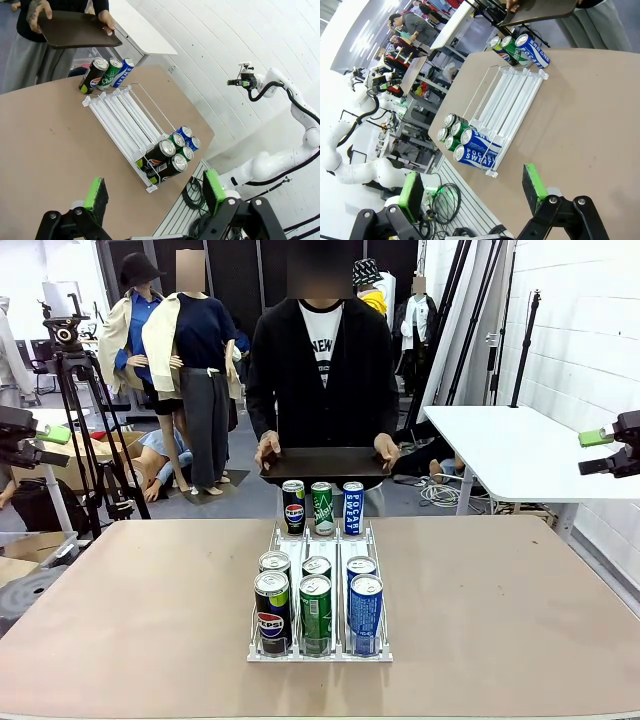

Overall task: Retrieve and hand over the desired beverage to the person.
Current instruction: Pick up a can of the same type that the person held from the Automatic Can Dispenser.

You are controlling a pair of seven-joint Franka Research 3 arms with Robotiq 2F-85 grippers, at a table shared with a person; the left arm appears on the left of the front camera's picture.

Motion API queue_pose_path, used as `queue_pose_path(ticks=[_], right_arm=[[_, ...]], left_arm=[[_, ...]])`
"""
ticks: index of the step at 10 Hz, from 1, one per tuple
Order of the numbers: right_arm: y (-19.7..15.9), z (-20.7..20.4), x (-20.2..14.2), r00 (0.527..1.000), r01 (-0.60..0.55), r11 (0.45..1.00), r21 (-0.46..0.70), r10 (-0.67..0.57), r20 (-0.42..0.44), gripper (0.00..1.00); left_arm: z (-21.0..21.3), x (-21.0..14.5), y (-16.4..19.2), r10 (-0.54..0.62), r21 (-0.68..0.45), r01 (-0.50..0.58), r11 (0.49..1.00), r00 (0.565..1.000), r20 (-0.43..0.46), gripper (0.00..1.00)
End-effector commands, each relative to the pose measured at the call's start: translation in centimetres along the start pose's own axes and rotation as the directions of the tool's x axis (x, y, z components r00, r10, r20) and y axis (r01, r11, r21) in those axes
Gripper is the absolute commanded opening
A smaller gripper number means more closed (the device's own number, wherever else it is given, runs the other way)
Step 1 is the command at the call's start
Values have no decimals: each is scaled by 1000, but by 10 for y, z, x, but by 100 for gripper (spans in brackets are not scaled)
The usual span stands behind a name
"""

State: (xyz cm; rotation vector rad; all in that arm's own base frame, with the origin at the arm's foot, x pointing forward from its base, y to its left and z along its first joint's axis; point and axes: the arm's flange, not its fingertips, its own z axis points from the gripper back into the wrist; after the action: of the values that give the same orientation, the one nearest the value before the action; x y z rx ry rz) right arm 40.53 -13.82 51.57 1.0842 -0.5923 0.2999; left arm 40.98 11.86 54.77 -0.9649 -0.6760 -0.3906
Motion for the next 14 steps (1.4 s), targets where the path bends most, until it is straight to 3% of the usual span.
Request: queue_pose_path(ticks=[1, 14], right_arm=[[0, -1, 1, 1000, 0, 1000, -4, 0, -3, 100], [0, -1, 1, 1000, 0, 1000, -4, 0, -3, 100]], left_arm=[[1, -1, -1, 6, -12, -6, 1000, 1000, 9, 100], [1, -1, -1, 6, -12, -6, 1000, 1000, 9, 100]])
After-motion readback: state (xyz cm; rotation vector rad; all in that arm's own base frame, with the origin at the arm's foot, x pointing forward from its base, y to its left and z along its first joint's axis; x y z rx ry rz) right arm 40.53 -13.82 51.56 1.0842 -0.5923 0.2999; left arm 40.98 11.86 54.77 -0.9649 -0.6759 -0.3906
